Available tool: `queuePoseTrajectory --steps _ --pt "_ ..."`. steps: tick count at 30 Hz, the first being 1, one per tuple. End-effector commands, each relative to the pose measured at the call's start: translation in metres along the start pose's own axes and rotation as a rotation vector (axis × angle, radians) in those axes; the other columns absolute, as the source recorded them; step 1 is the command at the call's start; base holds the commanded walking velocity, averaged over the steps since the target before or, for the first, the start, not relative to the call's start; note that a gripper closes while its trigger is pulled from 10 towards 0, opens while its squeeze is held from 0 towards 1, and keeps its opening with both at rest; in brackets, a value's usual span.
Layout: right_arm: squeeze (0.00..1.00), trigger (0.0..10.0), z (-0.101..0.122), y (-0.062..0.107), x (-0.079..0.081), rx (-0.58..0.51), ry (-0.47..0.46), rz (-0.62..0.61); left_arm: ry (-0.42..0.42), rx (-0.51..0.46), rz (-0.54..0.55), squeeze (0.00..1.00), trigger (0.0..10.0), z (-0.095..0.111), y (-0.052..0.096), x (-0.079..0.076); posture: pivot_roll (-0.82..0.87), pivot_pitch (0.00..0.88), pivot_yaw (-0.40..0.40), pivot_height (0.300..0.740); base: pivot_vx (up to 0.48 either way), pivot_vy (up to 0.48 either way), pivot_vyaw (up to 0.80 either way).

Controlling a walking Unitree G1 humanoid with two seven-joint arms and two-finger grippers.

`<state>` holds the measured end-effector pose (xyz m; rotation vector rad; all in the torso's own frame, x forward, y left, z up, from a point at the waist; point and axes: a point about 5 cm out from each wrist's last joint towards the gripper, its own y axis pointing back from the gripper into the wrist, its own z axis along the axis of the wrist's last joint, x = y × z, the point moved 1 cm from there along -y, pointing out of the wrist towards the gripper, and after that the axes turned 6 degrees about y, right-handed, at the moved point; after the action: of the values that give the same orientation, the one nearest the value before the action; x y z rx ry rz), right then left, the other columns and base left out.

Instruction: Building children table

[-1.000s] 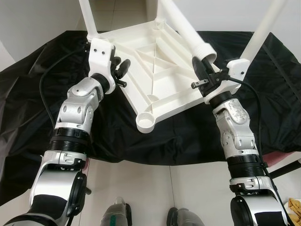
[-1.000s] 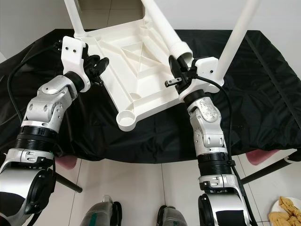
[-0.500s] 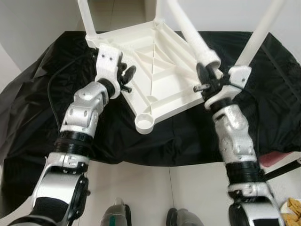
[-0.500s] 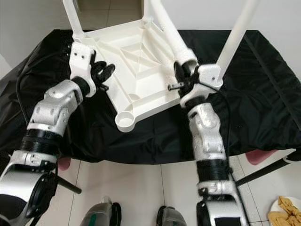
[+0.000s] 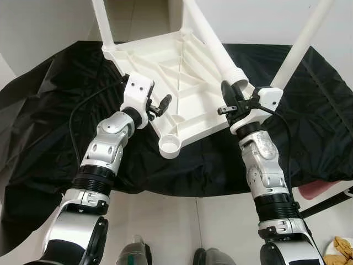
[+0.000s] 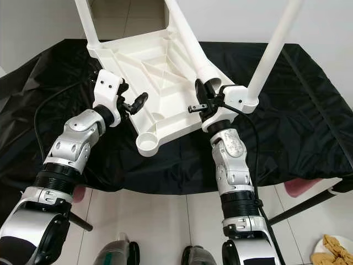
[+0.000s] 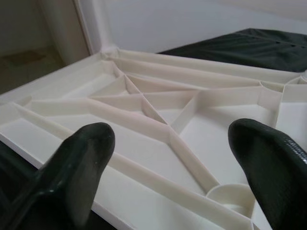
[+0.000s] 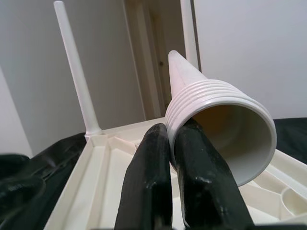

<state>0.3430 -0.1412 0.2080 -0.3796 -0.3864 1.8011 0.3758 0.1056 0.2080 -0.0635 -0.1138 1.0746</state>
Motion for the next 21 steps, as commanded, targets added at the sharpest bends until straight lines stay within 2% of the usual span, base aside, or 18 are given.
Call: queuePoseTrajectory --steps 1,9,11,16,18,21 --pt "0.00 10.0 0.000 0.000 0.002 -0.014 0.000 0.001 0.007 -0.015 0.086 1.00 10.0 -0.003 0.003 0.006 0.03 0.012 0.016 0.740 0.000 0.000 0.00" --pt "0.00 10.0 -0.010 0.011 0.000 0.004 0.018 -0.040 0.062 -0.102 0.110 1.00 10.0 -0.001 0.011 0.005 0.01 0.015 0.023 0.740 0.000 0.000 0.00" --pt "0.00 10.0 -0.004 0.013 0.000 -0.036 0.025 -0.043 0.100 -0.185 0.125 1.00 10.0 0.009 0.018 0.006 0.01 0.014 0.023 0.740 0.000 0.000 0.00" --pt "0.00 10.0 -0.003 0.014 0.000 -0.046 0.026 -0.045 0.121 -0.214 0.131 1.00 10.0 0.014 0.019 0.007 0.01 0.003 0.019 0.740 0.000 0.000 0.00" --pt "0.00 10.0 -0.003 0.013 0.000 -0.053 0.025 -0.040 0.124 -0.267 0.095 1.00 10.0 0.026 0.019 0.009 0.01 0.000 0.007 0.740 0.000 0.000 0.00" --pt "0.00 10.0 -0.002 0.011 0.000 -0.063 0.034 -0.027 0.107 -0.288 0.056 1.00 10.0 0.036 0.014 0.010 0.01 0.000 0.005 0.740 0.000 0.000 0.00"
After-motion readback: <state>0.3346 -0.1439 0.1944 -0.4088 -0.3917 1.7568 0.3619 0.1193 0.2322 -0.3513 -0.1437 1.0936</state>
